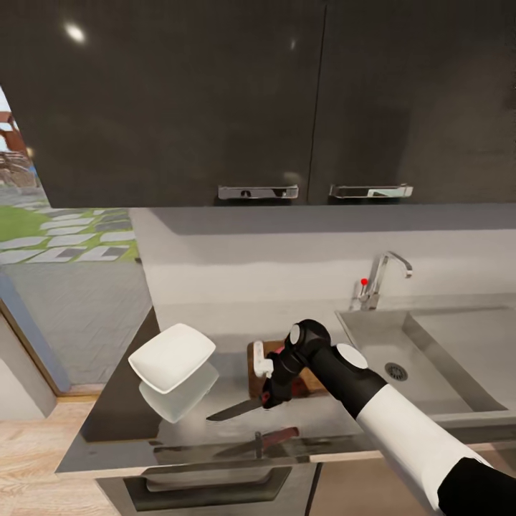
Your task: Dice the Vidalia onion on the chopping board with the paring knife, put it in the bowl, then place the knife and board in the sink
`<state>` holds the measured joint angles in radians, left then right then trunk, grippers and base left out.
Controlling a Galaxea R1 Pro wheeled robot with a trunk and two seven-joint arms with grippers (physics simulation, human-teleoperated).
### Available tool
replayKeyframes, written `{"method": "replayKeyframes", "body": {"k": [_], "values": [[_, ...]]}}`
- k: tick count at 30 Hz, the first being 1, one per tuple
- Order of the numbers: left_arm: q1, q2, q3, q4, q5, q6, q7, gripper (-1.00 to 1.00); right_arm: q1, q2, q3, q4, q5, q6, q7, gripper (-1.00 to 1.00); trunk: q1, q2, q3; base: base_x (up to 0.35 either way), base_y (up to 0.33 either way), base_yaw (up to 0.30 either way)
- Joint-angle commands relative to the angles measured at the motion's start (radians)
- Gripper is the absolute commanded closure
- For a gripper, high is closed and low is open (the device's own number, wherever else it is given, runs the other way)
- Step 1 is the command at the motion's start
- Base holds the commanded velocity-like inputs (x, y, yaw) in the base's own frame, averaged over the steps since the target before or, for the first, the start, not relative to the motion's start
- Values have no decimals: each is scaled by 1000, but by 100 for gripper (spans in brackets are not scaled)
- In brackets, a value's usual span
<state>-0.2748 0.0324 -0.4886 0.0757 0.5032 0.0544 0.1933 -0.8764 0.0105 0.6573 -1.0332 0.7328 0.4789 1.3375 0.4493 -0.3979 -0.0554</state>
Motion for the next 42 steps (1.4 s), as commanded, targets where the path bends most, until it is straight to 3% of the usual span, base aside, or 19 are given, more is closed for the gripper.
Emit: {"method": "replayKeyframes", "body": {"k": [1,4,11,17,25,31,36,37,39,42], "values": [[-1,0,-8,0,6,3,2,-100,-1,0,1,-11,8,18,4,100,1,-2,-1,0,0,0],[-1,0,-8,0,6,3,1,-100,-1,-1,0,-25,17,31,3,100,1,-2,4,0,0,0],[0,0,-8,1,7,2,1,-100,-1,-1,-21,-56,88,48,-19,100,1,-2,15,0,0,0],[-1,0,-8,0,7,2,1,-100,-1,-1,-71,-114,101,50,-43,100,1,-2,25,0,0,0],[-1,0,-8,0,8,2,1,-100,-1,-7,-106,-191,103,59,-61,100,1,-2,36,0,0,0],[-1,0,-8,0,8,2,1,-100,-1,-8,-214,-229,103,61,-89,100,1,-2,40,0,0,0],[-1,-1,-8,0,7,2,1,-100,-1,-13,-262,-234,105,60,-149,100,1,-2,40,0,0,0],[-1,-1,-8,0,7,2,1,-100,-1,-14,-266,-235,106,60,-179,100,1,-2,40,0,0,0],[-1,-2,-8,0,7,2,1,-100,-1,-16,-269,-234,106,61,-319,100,1,-2,40,0,-58,0],[-1,-2,-8,1,7,2,1,-100,-1,-15,-269,-234,106,61,-368,100,1,-2,40,0,-210,0]]}}
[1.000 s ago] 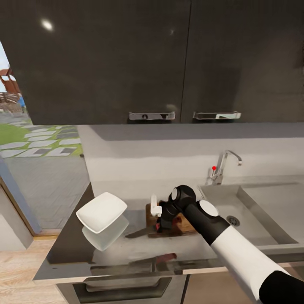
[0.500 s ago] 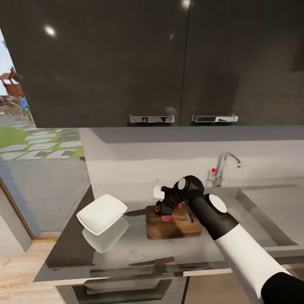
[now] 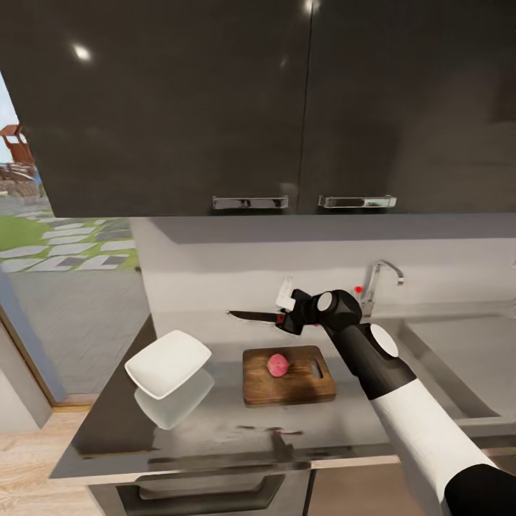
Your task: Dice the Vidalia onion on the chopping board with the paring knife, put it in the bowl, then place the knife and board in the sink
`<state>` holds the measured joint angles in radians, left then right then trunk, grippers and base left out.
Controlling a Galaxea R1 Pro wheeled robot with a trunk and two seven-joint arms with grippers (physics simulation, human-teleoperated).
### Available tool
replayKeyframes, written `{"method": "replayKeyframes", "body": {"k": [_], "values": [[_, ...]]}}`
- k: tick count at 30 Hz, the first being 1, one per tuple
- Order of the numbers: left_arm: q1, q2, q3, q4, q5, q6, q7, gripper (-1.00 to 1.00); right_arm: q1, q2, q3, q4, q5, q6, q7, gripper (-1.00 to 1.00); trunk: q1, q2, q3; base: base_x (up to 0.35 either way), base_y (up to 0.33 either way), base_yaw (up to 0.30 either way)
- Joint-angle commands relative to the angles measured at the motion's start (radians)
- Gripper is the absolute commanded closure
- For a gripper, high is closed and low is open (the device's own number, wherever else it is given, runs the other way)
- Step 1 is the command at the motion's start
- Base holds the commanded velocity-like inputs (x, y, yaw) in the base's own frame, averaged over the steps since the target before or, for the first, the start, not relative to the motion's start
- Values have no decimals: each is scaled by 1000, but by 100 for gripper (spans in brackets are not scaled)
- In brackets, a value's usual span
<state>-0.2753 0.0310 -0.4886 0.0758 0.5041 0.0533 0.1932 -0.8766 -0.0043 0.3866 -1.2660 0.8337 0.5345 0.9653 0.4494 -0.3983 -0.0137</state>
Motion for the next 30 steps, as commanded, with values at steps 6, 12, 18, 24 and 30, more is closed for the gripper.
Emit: {"method": "replayKeyframes", "body": {"k": [6,12,18,24,30], "values": [[0,-2,-8,1,7,4,2,-100,0,8,5,-1,5,5,-25,100,1,-2,-1,0,-298,0],[-1,-6,-8,1,7,4,2,-100,-1,14,9,-1,3,6,-29,100,1,-2,-1,0,-252,0],[0,-7,-8,1,7,4,1,-100,-1,16,41,0,-2,7,-28,100,1,-2,-1,0,-59,0],[-1,-7,-8,1,7,4,1,-100,1,15,53,1,-4,5,-28,100,1,-2,-1,0,-7,0],[-1,-16,-8,0,6,3,1,-100,2,15,67,1,-3,-1,-28,100,1,-2,-1,0,0,0]]}}
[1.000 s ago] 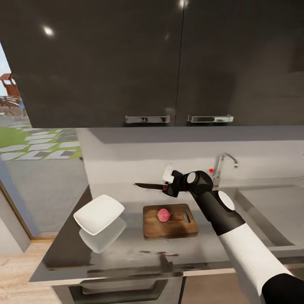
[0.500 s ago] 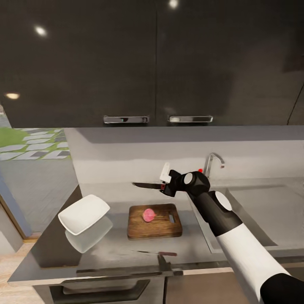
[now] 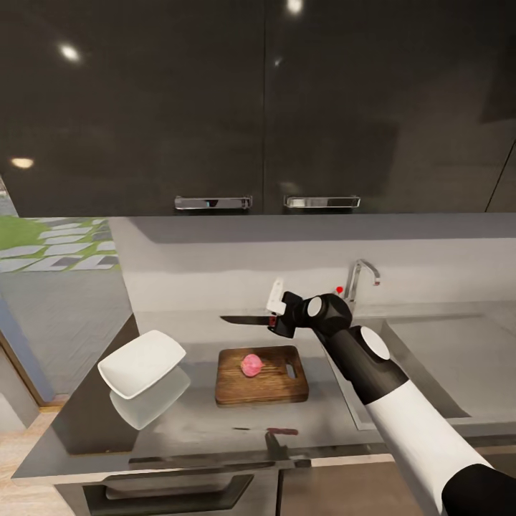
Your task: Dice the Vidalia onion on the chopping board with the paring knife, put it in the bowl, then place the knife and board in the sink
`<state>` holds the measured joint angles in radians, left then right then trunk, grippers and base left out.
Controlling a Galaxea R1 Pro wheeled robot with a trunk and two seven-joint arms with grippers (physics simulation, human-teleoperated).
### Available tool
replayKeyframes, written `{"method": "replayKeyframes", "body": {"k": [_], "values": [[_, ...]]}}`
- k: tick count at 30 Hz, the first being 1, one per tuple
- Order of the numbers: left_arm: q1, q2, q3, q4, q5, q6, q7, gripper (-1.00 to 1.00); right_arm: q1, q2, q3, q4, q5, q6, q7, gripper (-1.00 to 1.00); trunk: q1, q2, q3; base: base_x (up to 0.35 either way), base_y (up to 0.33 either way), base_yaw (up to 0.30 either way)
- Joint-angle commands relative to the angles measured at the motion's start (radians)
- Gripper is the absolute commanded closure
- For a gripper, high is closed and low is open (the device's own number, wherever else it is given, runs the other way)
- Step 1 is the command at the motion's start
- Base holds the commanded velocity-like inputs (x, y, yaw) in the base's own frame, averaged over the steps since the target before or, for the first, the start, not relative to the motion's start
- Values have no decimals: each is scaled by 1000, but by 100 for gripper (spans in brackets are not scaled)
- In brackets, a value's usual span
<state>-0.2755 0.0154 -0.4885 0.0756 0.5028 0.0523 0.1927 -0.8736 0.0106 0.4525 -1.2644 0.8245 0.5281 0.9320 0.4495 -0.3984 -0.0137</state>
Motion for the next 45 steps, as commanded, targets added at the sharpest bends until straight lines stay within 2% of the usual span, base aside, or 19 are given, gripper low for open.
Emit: {"method": "replayKeyframes", "body": {"k": [1,12,21,28,45], "values": [[-1,-2,-8,0,7,3,2,-100,-1,0,1,-1,5,4,5,100,1,-2,-1,0,0,0],[1,-7,-8,-1,8,-1,4,-100,-1,22,5,0,2,0,8,100,1,-2,-1,0,0,0],[1,-7,-8,0,8,4,5,-100,-1,26,9,0,2,0,9,100,1,-2,-1,0,0,0],[1,-10,-8,0,8,4,5,-100,-1,26,69,0,2,0,5,100,27,-51,-23,0,0,0],[1,-12,-7,0,8,4,5,-100,-1,23,77,0,7,0,3,100,93,-170,-77,0,0,0]]}}
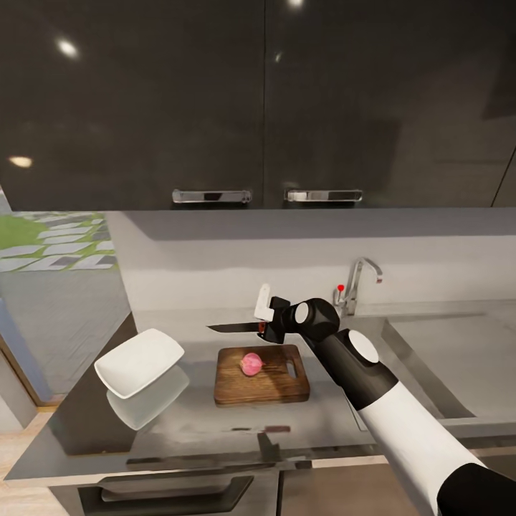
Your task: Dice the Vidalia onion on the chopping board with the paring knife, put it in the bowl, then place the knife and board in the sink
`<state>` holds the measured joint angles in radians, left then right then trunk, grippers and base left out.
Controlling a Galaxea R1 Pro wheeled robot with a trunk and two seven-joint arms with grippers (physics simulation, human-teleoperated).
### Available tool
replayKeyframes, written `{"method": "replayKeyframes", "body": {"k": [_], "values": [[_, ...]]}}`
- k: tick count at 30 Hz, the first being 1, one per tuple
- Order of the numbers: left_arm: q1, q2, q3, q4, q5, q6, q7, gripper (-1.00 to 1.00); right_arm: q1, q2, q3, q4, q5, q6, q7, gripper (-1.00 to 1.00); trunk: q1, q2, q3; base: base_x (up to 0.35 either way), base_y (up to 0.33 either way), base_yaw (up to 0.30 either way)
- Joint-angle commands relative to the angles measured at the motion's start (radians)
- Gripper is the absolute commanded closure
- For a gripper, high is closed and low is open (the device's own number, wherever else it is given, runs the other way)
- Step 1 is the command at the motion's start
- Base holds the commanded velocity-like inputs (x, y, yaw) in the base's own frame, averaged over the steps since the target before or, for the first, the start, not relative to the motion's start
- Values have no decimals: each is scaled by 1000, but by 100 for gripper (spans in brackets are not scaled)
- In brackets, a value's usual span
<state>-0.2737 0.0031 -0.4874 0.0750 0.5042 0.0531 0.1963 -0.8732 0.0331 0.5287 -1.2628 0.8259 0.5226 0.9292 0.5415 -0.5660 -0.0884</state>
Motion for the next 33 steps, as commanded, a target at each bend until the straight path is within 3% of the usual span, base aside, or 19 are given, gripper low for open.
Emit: {"method": "replayKeyframes", "body": {"k": [1,6,13,21,33], "values": [[-1,0,-9,0,7,4,2,-100,-1,0,1,-1,6,5,5,100,4,-9,-5,0,0,0],[-1,0,-9,0,7,3,2,-100,-1,-3,1,-1,4,5,5,100,23,-44,-21,0,0,0],[-1,1,-9,0,7,-1,0,-100,-1,-7,-1,11,3,4,-2,100,23,-44,-21,0,0,0],[-1,3,-10,0,5,-3,-1,-100,1,-7,-1,21,0,-2,-64,100,23,-44,-21,0,0,0],[-1,1,-10,-2,5,-4,-1,-100,2,-7,-1,26,1,-3,-72,100,23,-44,-31,0,0,0]]}}
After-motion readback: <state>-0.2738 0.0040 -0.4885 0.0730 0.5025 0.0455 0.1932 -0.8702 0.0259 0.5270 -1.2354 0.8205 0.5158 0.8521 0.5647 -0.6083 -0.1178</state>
